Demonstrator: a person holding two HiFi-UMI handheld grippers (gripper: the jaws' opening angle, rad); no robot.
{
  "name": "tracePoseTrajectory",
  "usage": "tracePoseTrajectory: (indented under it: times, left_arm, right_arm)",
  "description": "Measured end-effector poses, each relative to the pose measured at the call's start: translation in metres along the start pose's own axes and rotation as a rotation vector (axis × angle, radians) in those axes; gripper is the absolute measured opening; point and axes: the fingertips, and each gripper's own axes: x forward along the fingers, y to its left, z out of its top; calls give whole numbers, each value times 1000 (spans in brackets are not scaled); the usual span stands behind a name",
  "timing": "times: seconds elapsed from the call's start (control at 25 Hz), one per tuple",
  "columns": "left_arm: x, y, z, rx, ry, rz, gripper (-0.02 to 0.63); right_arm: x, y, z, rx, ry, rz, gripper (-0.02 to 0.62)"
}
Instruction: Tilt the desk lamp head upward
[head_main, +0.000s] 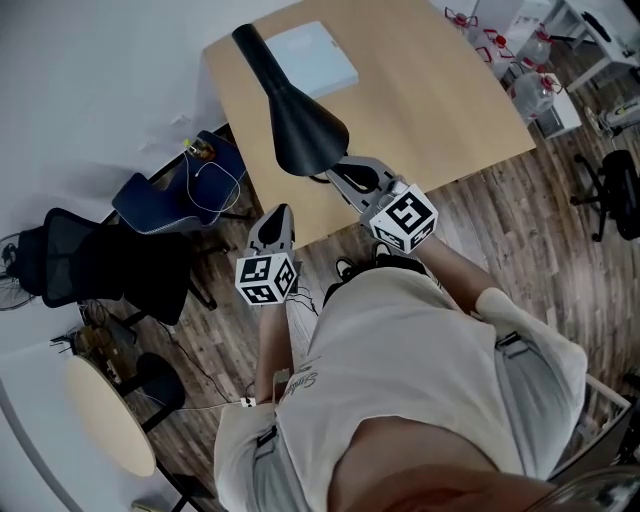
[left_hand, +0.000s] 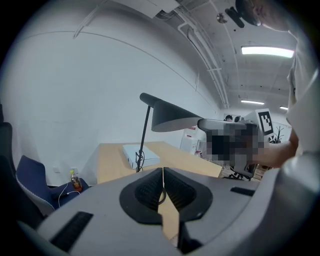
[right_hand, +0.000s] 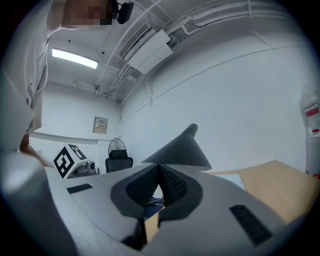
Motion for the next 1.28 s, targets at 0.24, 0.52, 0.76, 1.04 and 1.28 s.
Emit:
tracePoseTrajectory:
  times: [0.24, 0.52, 0.76, 1.04, 1.28]
  left_arm:
    - [-5, -2, 2, 4, -11, -3, 17]
    - [-10, -5, 2, 2, -29, -2, 17]
    - [-12, -8, 4, 6, -35, -7, 15]
    - [-13, -5, 7, 11, -41, -7, 17]
    - [-12, 0, 7, 10, -40, -4, 17]
  right_arm:
    - [-3, 7, 23, 23, -11, -1, -6]
    - [-7, 13, 42, -11, -1, -2, -6]
    - [-6, 13, 57, -4, -26, -3, -6]
    - [-1, 15, 76, -8, -60, 3, -6]
    - [1, 12, 90, -5, -84, 2, -6]
